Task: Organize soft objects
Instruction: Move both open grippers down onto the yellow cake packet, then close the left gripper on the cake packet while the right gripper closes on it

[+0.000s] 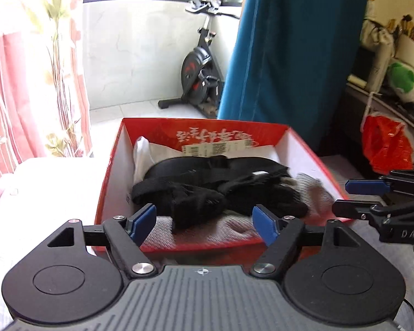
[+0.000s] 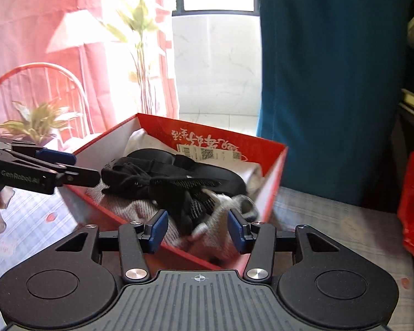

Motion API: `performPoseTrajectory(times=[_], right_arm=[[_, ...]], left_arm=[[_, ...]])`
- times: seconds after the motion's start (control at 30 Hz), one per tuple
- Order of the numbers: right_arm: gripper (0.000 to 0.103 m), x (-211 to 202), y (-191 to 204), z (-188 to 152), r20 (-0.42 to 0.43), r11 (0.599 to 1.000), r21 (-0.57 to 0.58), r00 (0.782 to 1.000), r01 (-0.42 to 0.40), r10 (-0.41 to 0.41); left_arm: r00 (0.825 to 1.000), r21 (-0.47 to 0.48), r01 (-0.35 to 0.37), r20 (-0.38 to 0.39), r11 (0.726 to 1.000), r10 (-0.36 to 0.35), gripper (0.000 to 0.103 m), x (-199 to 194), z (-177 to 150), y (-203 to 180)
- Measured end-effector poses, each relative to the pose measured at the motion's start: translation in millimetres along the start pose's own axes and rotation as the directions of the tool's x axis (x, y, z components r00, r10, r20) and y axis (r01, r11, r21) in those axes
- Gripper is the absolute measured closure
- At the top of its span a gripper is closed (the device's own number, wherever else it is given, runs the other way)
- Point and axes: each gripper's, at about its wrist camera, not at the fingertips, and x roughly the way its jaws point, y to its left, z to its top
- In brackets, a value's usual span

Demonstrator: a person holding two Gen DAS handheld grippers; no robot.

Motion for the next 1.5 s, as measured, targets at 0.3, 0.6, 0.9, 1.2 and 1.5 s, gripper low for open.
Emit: performPoseTrajectory(times=[0.3,0.6,0.9,1.2,1.5], right_arm=[[0.051,-39,-23,-57,-0.079,0.993,-0.114,0.997,0.002,-0.011],[0.033,-13,-38,-120,-0.269,0.977,-0.205,0.963,-0.065,0.008],[0.025,16,-29,-123,-0.293,0.971,-0.174,0.950,-0.164,0.108],[0.028,24,7,-119,-0.263,0.967,-0.186,0.957,-0.172,0.120],[0.031,20,23,-125,-0.267,0.957,-0.190,0.950,-0.218,0.164]], left_arm=[[0.998,-0.069,0.040,-0.036,0.997,-0.042,0.022,-13,-45,-33],[0.987,-0.087,0.087,-0.128,0.992,-0.097,0.022,16,-69,-63],[0.964,-0.149,0.145,-0.200,0.978,-0.174,0.022,40,-83,-67],[0.944,-0.226,0.178,-0.237,0.958,-0.231,0.022,53,-103,-52],[0.928,-0.287,0.221,-0.230,0.932,-0.291,0.027,65,-111,-47]])
